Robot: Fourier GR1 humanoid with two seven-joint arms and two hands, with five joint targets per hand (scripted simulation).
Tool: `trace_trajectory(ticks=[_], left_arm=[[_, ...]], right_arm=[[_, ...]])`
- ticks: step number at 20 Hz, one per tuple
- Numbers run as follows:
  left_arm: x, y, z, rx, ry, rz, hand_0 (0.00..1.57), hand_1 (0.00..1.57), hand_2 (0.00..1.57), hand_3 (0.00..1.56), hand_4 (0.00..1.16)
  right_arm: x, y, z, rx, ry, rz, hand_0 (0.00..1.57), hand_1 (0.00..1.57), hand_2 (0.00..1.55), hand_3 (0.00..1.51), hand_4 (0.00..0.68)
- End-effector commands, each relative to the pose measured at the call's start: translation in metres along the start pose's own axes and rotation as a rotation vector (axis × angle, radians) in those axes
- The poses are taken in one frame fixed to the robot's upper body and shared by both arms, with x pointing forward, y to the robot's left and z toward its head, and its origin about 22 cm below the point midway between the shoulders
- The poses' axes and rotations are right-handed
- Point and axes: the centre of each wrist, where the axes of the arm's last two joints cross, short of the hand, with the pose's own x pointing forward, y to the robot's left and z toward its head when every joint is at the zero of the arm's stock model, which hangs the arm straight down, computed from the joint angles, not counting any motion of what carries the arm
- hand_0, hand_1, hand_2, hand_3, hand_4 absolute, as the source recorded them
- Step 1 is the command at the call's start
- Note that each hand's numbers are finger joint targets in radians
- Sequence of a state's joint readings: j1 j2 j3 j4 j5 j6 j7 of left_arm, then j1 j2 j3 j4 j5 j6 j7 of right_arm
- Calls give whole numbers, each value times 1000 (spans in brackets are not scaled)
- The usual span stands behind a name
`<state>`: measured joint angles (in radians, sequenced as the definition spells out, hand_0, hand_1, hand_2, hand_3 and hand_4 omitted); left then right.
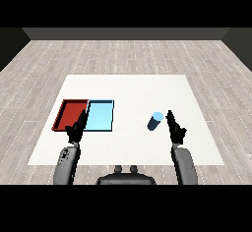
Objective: Pick the blue can and put it in the blue box
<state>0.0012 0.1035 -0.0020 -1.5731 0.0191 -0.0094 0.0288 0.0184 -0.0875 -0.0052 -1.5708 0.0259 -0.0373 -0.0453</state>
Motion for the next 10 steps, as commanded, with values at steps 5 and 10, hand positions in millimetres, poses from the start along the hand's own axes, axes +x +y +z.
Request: trace_trajectory(ticks=[5, 10], left_arm=[[3, 5, -2, 33, -49, -40, 0, 0, 0, 0, 0], [12, 1, 0, -7, -364, 112, 0, 0, 0, 0, 0]], right_arm=[[3, -13, -17, 34, 26, 16, 0, 0, 0, 0, 0], [16, -15, -23, 149, -229, -177, 0, 0, 0, 0, 0]])
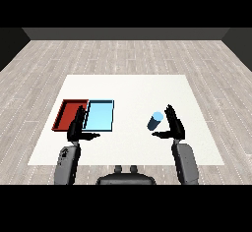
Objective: Pick the blue can and put it in the blue box
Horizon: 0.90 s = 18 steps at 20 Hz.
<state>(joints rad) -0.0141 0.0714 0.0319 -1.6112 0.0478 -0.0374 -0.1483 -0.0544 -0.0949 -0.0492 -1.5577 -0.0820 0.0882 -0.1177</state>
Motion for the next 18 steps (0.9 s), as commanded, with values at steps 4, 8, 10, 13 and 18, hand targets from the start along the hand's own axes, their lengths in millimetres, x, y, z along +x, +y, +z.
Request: trace_trajectory(ticks=[4, 8, 10, 13, 18], left_arm=[[3, 9, -9, -32, -136, 54, 0, 0, 0, 0, 0], [2, -1, -4, -16, -140, 58, 0, 0, 0, 0, 0], [-12, 9, 7, -37, -134, 51, 0, 0, 0, 0, 0], [-1, 2, 5, -28, -149, 65, 0, 0, 0, 0, 0], [-4, 11, 13, -10, -148, 51, 0, 0, 0, 0, 0]], right_arm=[[-1, -20, 3, 80, -106, -97, 0, 0, 0, 0, 0], [-15, -12, -4, 56, -93, -72, 0, 0, 0, 0, 0], [-14, -15, 10, 69, -80, -77, 0, 0, 0, 0, 0], [-13, -21, -8, 45, -62, -84, 0, 0, 0, 0, 0], [-21, -15, -14, -15, -49, -94, 0, 0, 0, 0, 0]])
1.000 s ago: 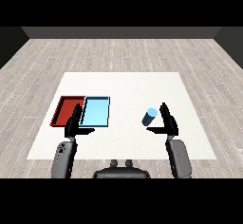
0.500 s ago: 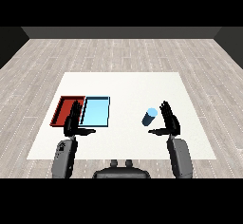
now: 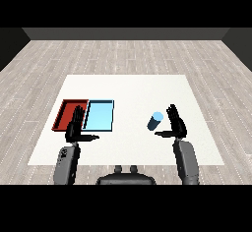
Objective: Pick the blue can and put it in the blue box
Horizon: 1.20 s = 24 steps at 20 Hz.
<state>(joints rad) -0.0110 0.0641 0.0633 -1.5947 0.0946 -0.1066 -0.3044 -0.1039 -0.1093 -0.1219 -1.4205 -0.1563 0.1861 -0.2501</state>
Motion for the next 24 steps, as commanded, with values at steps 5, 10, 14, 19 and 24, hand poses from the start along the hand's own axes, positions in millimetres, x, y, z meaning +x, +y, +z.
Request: trace_trajectory(ticks=[5, 10, 14, 19, 24], left_arm=[[-8, 9, 1, -5, -4, 11, 0, 0, 0, 0, 0], [3, 9, -1, -20, 22, 16, 0, 0, 0, 0, 0], [3, 4, 2, 0, 13, 28, 0, 0, 0, 0, 0], [4, -7, -7, 12, -2, 31, 0, 0, 0, 0, 0], [13, 8, -3, 18, -5, 28, 0, 0, 0, 0, 0]], right_arm=[[-23, -3, -9, -58, 31, -21, 0, 0, 0, 0, 0], [-44, -10, -29, -66, 80, -47, 0, 0, 0, 0, 0], [-32, -7, -32, -48, 84, -50, 0, 0, 0, 0, 0], [-61, -17, -20, -67, 112, -63, 0, 0, 0, 0, 0], [-71, 12, -45, -54, 157, -132, 0, 0, 0, 0, 0]])
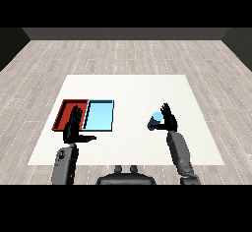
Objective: Pick the blue can and put it in the blue box
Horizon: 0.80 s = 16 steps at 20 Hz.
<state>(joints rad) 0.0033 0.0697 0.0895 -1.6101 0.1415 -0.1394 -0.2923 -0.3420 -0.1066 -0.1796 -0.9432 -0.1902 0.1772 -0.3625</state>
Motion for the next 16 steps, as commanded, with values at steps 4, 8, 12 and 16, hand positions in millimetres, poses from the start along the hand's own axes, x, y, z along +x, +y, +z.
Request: trace_trajectory(ticks=[4, 8, 12, 16], left_arm=[[-18, -9, -15, 4, -8, -8, 0, 0, 0, 0, 0], [16, -13, 14, 15, -5, -26, 0, 0, 0, 0, 0], [-8, 4, 6, 13, -2, 0, 0, 0, 0, 0, 0], [-9, -12, -9, -3, 0, 4, 0, 0, 0, 0, 0]], right_arm=[[1, 8, -16, -10, 36, -44, 0, 0, 0, 0, 0], [-7, 20, -21, -15, 36, -34, 0, 0, 0, 0, 0], [-13, 23, -22, -11, 38, -8, 0, 0, 0, 0, 0], [-16, 23, -10, -160, 21, 55, 1272, 1272, 1388, 1370, 437]])
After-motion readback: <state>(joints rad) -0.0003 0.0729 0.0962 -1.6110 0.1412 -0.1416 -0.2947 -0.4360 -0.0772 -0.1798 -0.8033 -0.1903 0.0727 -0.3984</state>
